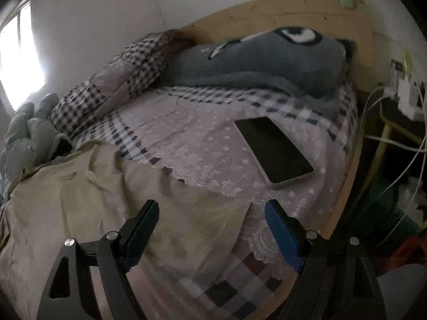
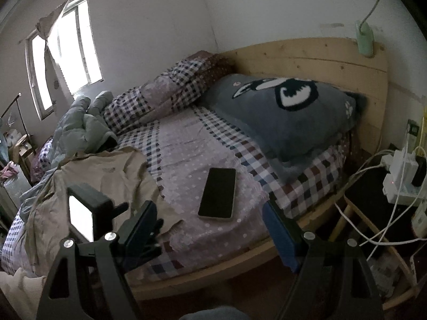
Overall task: Fold clothes
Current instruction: 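Grasp the beige shirt sleeve edge with the left gripper and lift it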
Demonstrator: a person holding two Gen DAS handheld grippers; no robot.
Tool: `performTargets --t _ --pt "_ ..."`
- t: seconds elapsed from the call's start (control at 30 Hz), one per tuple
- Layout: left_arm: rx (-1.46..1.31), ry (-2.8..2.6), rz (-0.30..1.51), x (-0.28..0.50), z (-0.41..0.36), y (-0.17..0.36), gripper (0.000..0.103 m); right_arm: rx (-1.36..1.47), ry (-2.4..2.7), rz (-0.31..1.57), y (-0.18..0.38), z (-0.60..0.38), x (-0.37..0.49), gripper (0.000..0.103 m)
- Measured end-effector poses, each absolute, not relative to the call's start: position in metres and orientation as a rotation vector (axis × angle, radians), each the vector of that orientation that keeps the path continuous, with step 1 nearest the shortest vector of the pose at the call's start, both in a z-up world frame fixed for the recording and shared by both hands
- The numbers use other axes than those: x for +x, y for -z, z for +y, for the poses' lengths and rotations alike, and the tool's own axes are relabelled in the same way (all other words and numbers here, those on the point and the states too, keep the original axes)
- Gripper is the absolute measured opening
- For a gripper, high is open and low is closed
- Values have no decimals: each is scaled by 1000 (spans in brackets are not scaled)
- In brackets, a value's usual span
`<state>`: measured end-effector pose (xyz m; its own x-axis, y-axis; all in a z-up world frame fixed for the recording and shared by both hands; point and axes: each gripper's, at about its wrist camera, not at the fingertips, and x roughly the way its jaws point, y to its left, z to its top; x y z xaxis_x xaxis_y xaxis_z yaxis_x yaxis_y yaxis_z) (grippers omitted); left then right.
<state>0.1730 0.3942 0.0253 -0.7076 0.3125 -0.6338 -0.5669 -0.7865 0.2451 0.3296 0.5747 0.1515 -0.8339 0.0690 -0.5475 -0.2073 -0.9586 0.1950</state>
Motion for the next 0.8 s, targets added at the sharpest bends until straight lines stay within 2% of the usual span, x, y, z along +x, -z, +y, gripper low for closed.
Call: performTargets --t 0.23,0.3,0.4,0.43,0.53,0.67,0.8 --pt "-817 -2414 652 170 411 -6 84 -878 -2817 436 -130 589 326 85" --pt "-833 -2404 669 168 416 1 80 -883 -2814 449 -127 591 325 85" --pt "-880 -2397 685 160 419 12 57 -888 -2810 464 -123 594 324 85" --pt "-903 -2395 685 157 419 15 46 -890 -2809 466 -123 594 324 85" --pt "-924 -2376 654 151 417 20 40 -894 -2807 472 -120 596 324 85" --pt "-910 -2353 665 153 419 17 10 -900 -2802 480 -117 598 324 85" --pt "-933 -2340 577 146 408 2 6 -920 -2798 491 -114 596 323 85"
